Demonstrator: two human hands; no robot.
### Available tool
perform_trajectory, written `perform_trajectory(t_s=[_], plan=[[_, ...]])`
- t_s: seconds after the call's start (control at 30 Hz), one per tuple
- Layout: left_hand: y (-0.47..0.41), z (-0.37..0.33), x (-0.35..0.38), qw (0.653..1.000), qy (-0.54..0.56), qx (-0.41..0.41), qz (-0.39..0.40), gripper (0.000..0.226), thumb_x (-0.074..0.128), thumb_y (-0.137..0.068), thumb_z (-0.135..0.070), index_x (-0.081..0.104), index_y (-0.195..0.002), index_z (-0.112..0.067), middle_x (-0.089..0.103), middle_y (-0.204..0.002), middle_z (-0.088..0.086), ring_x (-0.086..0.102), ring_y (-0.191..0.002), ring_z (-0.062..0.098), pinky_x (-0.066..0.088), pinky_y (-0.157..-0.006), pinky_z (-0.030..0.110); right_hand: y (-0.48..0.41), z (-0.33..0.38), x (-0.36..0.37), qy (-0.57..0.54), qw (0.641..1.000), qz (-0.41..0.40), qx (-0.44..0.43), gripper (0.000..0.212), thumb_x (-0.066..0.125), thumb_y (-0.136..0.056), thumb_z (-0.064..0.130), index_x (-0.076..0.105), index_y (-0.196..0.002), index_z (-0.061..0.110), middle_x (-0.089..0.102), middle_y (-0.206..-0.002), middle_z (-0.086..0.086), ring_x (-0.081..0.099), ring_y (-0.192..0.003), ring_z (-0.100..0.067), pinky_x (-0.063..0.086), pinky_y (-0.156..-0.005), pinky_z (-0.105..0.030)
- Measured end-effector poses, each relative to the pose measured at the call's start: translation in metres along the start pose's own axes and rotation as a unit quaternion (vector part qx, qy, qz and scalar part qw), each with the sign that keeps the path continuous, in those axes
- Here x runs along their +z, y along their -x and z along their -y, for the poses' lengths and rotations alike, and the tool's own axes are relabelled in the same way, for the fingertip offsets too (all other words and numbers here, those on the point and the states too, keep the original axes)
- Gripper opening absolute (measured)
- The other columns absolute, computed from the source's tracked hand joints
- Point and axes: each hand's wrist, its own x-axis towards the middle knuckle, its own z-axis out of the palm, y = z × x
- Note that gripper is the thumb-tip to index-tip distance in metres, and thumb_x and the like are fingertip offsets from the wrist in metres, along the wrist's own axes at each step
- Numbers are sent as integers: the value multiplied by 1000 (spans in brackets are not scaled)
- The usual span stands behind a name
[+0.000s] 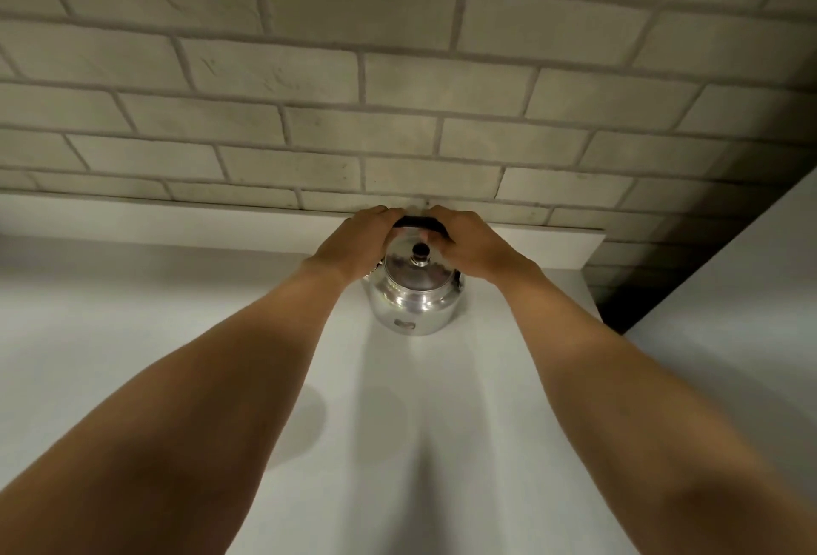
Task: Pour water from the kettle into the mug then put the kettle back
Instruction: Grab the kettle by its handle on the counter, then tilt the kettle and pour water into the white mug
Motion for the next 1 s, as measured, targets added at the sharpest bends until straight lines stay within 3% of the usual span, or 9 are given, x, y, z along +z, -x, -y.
perform_trajectory(t_s=[0.13,0.23,0.37,0.53,0.63,0.7,0.83,1.0], plan=[[17,-11,-10,999,31,-4,-13,27,48,-110,-22,64,-128,-9,55,-98,-2,57,-92,24,37,-75,30,12,19,-5,-30,999,-44,7,13,65,-97,45,70,-101,33,68,-73,24,64,-72,7,43,-63,-10],[36,-24,-24,999,43,-5,-13,27,48,-110,-24,64,-127,-11,60,-101,1,61,-95,28,40,-75,34,32,41,-13,-24,997,-73,3,11,63,-94,56,62,-87,48,69,-74,20,64,-75,7,43,-59,-10],[78,-40,-44,999,2,16,-38,23,50,-109,-21,65,-123,-11,69,-109,11,65,-97,35,47,-74,39,63,66,-12,14,997,-75,-22,26,52,-96,57,68,-103,39,71,-88,17,64,-83,4,44,-67,-22],[139,-62,-70,997,-4,22,-72,33,55,-107,-28,61,-137,-15,69,-124,12,67,-107,40,55,-85,51,103,95,-5,38,990,-118,-64,33,51,-98,60,70,-106,34,67,-80,23,62,-81,10,39,-66,-13],[192,-67,-74,981,-66,63,-171,41,61,-104,-35,61,-140,-16,71,-128,7,74,-93,36,56,-68,39,124,107,0,37,989,-129,-70,29,54,-98,60,69,-106,36,64,-74,26,61,-78,11,36,-63,-6],[225,-69,-65,974,-81,88,-191,39,65,-101,-38,66,-133,-16,71,-125,4,74,-90,32,54,-64,37,136,113,1,33,988,-136,-73,29,55,-99,59,69,-107,35,63,-71,25,61,-76,10,37,-63,-6],[271,-67,-27,987,-57,51,-143,51,63,-100,-48,60,-142,-19,62,-133,10,64,-110,33,61,-73,46,156,126,12,28,987,-143,-69,33,56,-98,59,71,-109,31,63,-71,26,61,-75,12,37,-64,-4],[291,-73,6,998,4,-27,-64,74,46,-99,-67,23,-163,-39,23,-170,10,40,-144,40,54,-94,55,176,137,20,31,987,-144,-61,32,58,-100,55,73,-110,29,62,-71,28,61,-75,14,38,-64,-2]])
